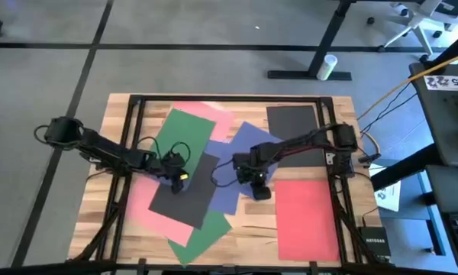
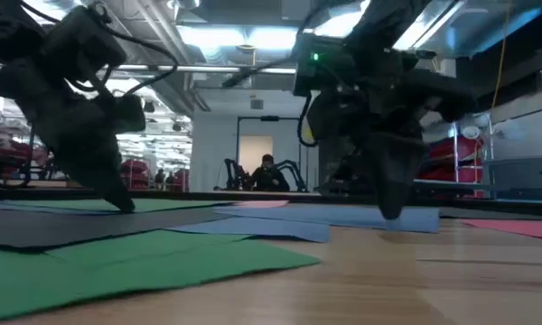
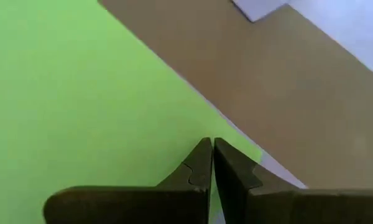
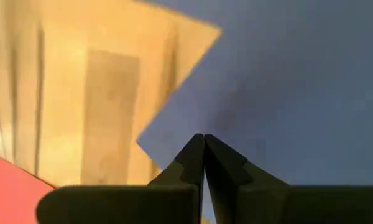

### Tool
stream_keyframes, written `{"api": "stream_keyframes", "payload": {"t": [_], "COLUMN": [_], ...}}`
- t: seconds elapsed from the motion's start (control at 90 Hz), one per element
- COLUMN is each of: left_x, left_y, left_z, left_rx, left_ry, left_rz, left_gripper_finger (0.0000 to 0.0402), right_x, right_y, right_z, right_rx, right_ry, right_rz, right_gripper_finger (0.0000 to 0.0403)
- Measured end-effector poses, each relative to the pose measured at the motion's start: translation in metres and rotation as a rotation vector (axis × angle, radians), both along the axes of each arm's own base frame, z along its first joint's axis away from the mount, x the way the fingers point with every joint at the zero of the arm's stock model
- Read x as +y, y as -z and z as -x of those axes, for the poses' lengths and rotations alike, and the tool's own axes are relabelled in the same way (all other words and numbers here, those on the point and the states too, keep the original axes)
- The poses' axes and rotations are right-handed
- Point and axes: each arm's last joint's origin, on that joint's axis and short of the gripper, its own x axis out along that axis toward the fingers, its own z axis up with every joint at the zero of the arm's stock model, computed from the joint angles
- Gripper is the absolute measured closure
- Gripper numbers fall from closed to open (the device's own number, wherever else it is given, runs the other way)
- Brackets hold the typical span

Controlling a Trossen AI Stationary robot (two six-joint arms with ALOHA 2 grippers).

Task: Organize paper
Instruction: Move the blue paper to the top center of the table

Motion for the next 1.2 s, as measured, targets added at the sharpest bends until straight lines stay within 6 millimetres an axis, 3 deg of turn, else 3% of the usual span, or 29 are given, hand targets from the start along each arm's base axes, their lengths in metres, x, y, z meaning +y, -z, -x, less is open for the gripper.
{"api": "stream_keyframes", "payload": {"t": [0.2,0.311,0.533,0.711,0.956,1.2], "left_x": [0.009,0.027,0.063,0.074,0.089,0.096], "left_y": [-0.025,-0.037,-0.042,-0.04,-0.024,0.001], "left_z": [-0.018,-0.029,-0.036,-0.054,-0.092,-0.1], "left_rx": [-0.096,-0.137,-0.136,-0.138,-0.045,0.059], "left_ry": [0.013,-0.025,-0.046,0.014,0.053,0.041], "left_rz": [-0.103,-0.191,-0.233,-0.242,-0.279,-0.247], "left_gripper_finger": [0.0402,0.0402,0.0402,0.0402,0.0402,0.0402], "right_x": [-0.003,-0.009,-0.02,-0.029,-0.037,-0.036], "right_y": [-0.02,-0.025,-0.023,-0.02,-0.02,-0.018], "right_z": [-0.008,-0.014,-0.022,-0.026,-0.025,-0.021], "right_rx": [-0.164,-0.258,-0.314,-0.323,-0.305,-0.253], "right_ry": [0.021,0.05,0.139,0.199,0.257,0.277], "right_rz": [0.075,0.177,0.368,0.441,0.449,0.425], "right_gripper_finger": [0.0403,0.0403,0.0403,0.0403,0.0403,0.0403]}}
